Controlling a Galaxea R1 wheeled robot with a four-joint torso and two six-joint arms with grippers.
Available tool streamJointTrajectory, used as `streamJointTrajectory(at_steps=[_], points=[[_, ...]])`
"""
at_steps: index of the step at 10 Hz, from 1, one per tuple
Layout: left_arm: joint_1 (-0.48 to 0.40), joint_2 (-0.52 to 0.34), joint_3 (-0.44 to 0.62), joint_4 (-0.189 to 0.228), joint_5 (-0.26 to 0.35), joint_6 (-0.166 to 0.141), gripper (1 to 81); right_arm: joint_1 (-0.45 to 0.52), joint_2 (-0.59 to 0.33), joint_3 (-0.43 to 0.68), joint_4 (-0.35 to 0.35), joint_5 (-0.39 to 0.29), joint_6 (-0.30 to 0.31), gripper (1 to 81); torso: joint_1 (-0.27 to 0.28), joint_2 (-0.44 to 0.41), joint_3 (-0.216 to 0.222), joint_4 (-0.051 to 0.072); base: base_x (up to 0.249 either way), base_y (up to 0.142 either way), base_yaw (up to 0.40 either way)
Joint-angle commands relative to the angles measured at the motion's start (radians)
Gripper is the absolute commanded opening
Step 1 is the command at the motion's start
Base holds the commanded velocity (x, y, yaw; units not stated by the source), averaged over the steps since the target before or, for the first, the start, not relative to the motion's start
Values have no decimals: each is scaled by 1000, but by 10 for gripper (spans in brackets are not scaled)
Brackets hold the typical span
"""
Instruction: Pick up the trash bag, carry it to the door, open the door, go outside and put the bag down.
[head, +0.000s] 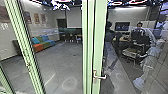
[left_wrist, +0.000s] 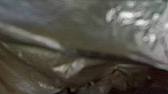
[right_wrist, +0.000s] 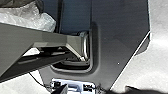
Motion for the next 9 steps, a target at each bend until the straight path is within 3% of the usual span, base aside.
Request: streamJointTrajectory(at_steps=[1,7,9], points=[[-54,1,2,-3,61,4,10,44,6,7,1,-55,-1,811,0,0,0,0,118,0,0],[-52,1,2,-4,61,4,10,39,2,9,6,-56,-1,811,0,0,0,0,115,0,0],[-52,1,2,-4,61,4,10,37,-1,9,11,-56,-1,811,1,1,0,0,0,0,0]])
